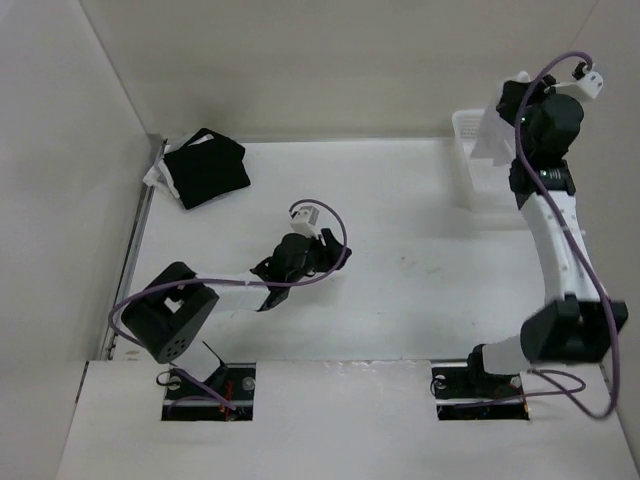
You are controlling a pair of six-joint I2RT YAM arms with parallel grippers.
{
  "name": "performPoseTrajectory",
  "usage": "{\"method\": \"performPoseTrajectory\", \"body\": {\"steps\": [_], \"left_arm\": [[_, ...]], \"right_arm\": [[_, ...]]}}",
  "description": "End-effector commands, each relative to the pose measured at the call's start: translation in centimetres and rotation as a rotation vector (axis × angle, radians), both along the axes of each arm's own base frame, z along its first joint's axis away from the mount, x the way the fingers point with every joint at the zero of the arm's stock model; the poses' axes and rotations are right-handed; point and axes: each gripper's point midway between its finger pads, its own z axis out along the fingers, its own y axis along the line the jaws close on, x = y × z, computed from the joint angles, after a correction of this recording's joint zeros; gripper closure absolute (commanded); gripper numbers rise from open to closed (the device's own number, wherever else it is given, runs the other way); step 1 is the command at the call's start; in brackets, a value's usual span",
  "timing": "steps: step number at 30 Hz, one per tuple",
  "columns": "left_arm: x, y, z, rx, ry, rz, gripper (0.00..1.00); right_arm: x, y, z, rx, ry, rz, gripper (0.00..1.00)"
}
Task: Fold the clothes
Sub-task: Move the tank top to the center of the board
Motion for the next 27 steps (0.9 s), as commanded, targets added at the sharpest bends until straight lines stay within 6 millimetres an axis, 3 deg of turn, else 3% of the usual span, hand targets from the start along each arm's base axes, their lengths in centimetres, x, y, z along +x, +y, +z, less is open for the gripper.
{"method": "performPoseTrajectory", "body": {"steps": [1,2,4,6,8,11,13,14,15,17,18,19,20,22,24,25,27], "left_arm": [[1.1,2.0,4.6,-0.126,-0.068,0.064,0.51],[1.3,2.8,4.9,-0.137,-0.07,0.086,0.51],[1.8,4.7,5.9,-0.165,-0.071,0.136,0.51],[2.2,6.5,6.4,-0.179,-0.071,0.185,0.51],[2.6,9.0,6.8,-0.192,-0.068,0.245,0.51],[2.8,13.3,6.5,-0.216,-0.038,0.357,0.51],[2.6,15.4,5.8,-0.224,-0.02,0.407,0.51],[2.5,16.0,5.7,-0.226,-0.017,0.422,0.51],[2.3,17.2,5.1,-0.22,-0.006,0.452,0.51],[2.1,18.6,4.5,-0.212,0.007,0.489,0.51],[2.0,19.7,3.9,-0.201,0.021,0.519,0.51],[2.0,20.0,3.7,-0.196,0.026,0.529,0.51],[1.8,20.7,3.1,-0.182,0.041,0.549,0.51],[1.6,21.1,2.6,-0.163,0.048,0.555,0.51],[0.9,21.2,1.6,-0.12,0.064,0.555,0.52],[0.6,21.3,0.9,-0.088,0.076,0.554,0.53],[0.0,21.2,-0.2,-0.035,0.097,0.544,0.55]], "right_arm": [[-8.5,8.7,8.8,-0.017,-0.231,0.235,0.98],[-9.7,9.8,9.8,-0.019,-0.251,0.267,0.98],[-14.8,14.1,13.0,-0.026,-0.322,0.407,0.97],[-17.5,16.3,14.3,-0.016,-0.357,0.481,0.96],[-19.4,18.5,13.9,0.006,-0.356,0.568,0.95],[-19.1,21.9,8.0,0.081,-0.249,0.665,0.94],[-17.2,24.0,1.1,0.154,-0.131,0.704,0.92],[-16.7,24.6,-0.9,0.177,-0.096,0.713,0.92],[-15.0,26.0,-6.5,0.239,0.011,0.727,0.89],[-12.7,27.3,-13.0,0.307,0.144,0.735,0.87],[-10.2,27.2,-16.9,0.333,0.227,0.717,0.83],[-9.3,27.0,-18.0,0.333,0.249,0.709,0.81],[-6.7,26.1,-20.5,0.327,0.303,0.671,0.71],[-5.3,24.3,-21.0,0.303,0.303,0.608,0.6],[-6.2,22.8,-20.1,0.248,0.266,0.56,0.52],[-7.5,22.9,-20.4,0.209,0.275,0.561,0.55],[-10.3,24.0,-22.0,0.143,0.331,0.591,0.71]]}}
